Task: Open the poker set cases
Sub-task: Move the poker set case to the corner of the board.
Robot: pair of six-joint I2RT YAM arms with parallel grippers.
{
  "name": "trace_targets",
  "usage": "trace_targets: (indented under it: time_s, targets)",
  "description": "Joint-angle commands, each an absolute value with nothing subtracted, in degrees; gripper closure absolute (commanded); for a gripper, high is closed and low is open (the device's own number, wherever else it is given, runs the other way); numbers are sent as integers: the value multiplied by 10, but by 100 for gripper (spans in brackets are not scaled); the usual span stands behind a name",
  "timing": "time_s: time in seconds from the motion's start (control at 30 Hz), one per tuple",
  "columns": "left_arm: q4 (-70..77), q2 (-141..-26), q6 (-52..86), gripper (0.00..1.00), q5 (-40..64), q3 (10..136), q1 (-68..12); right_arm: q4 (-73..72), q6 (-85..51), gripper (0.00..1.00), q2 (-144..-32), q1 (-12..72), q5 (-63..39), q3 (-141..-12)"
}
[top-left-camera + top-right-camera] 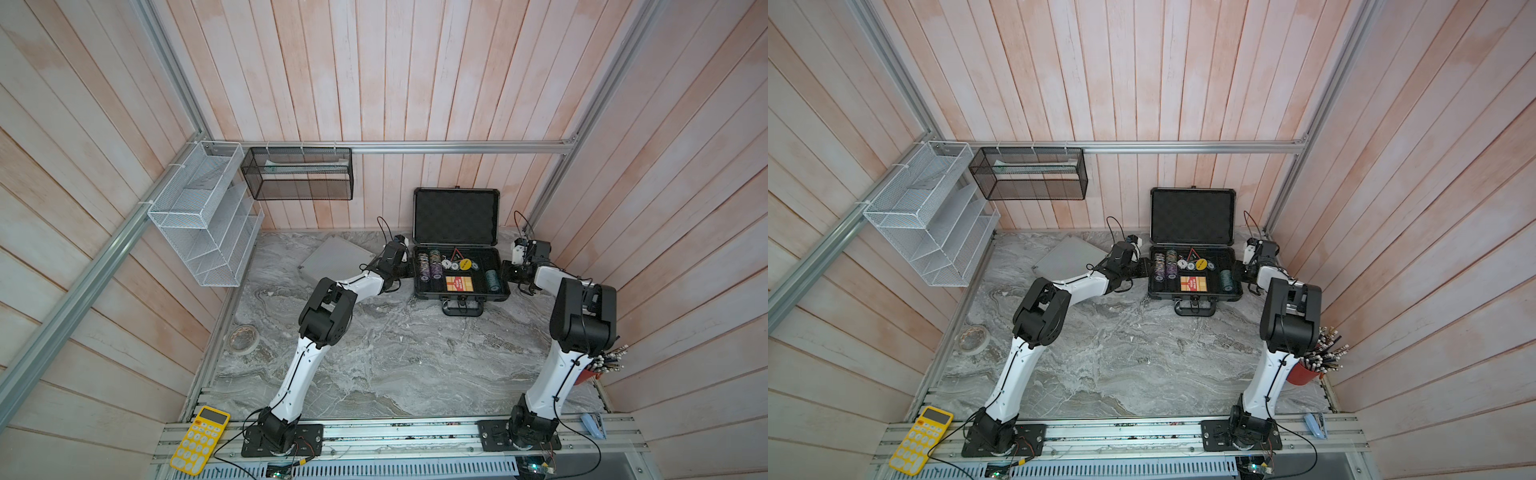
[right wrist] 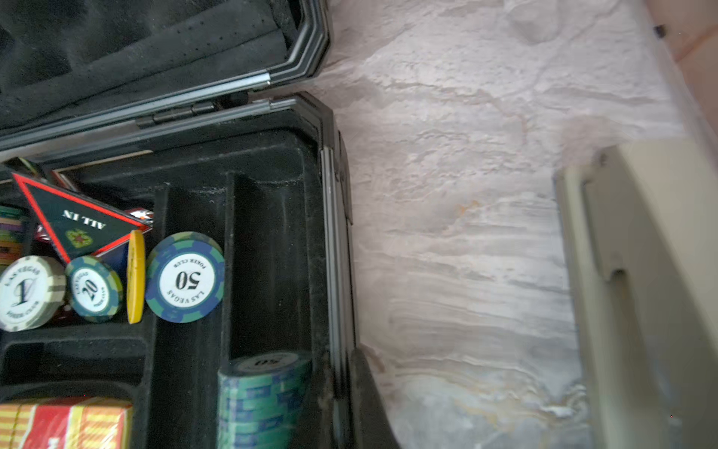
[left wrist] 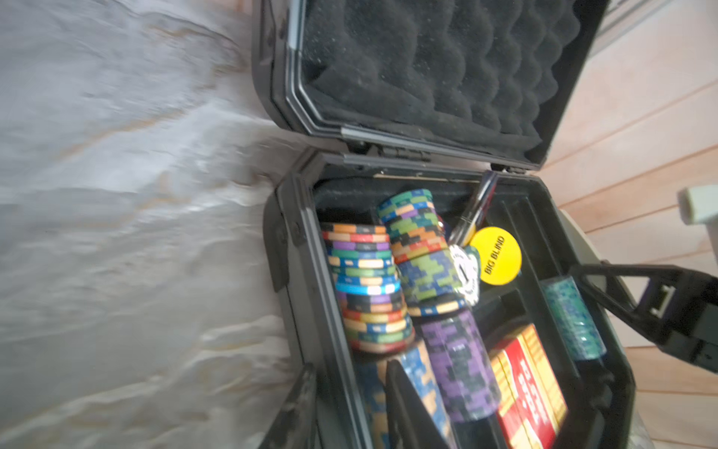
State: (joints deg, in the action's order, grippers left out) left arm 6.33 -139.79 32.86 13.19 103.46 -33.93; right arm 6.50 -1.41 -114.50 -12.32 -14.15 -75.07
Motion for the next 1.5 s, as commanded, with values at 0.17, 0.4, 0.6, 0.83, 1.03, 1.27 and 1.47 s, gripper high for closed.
trace_targets:
  time_s: [0.17,0.4,0.6,0.83,1.03,1.27,1.47]
  targets:
    - [93,-1414,338,68,215,1070,-386,86,-6,100,-1167,-129,-134,-787]
    - [91,-1418,340,68,217,1078,-388,92,19,100,-1192,-131,-162,-819]
    - [82,-1419,333,67,208,1085,-388,95,15,100,-1194,-131,-156,-819]
    - [81,-1401,325,59,189,1074,-373,75,-13,95,-1180,-131,-157,-790]
    - [95,-1329,301,44,141,1008,-345,72,-35,77,-1165,-131,-145,-793]
    - [99,-1204,246,34,89,913,-302,39,-71,56,-1111,-122,-157,-780]
    - [66,-1111,187,27,75,841,-234,-4,-106,50,-1033,-95,-135,-735]
